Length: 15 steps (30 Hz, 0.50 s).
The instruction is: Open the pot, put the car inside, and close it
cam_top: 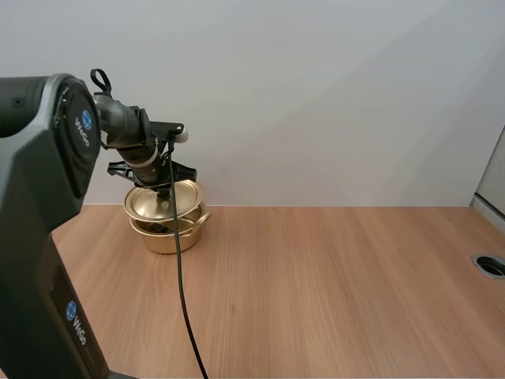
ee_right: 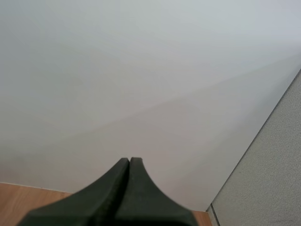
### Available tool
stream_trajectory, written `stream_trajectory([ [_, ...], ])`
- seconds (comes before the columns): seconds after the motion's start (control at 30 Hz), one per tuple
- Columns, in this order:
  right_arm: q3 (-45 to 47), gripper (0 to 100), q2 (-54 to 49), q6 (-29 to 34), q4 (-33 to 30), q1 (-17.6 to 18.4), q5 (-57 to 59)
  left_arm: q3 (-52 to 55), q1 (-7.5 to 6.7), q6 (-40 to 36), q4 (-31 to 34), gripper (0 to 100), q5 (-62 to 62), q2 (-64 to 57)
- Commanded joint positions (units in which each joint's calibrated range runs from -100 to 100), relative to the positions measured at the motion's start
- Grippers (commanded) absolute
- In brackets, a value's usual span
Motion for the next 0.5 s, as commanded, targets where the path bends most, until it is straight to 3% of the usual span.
stream_trajectory([
  [0.0, -0.01, 0, 0.04, 0.01, 0.06, -0.01, 0.0, -1.4, -0.05, 0.09, 0.03, 0, 3.54, 0.58],
  [0.47, -0.01, 0, 0.04, 0.01, 1.02, -0.54, 0.0, -3.11, -0.05, 0.54, -0.08, 0, 6.55, 6.11],
])
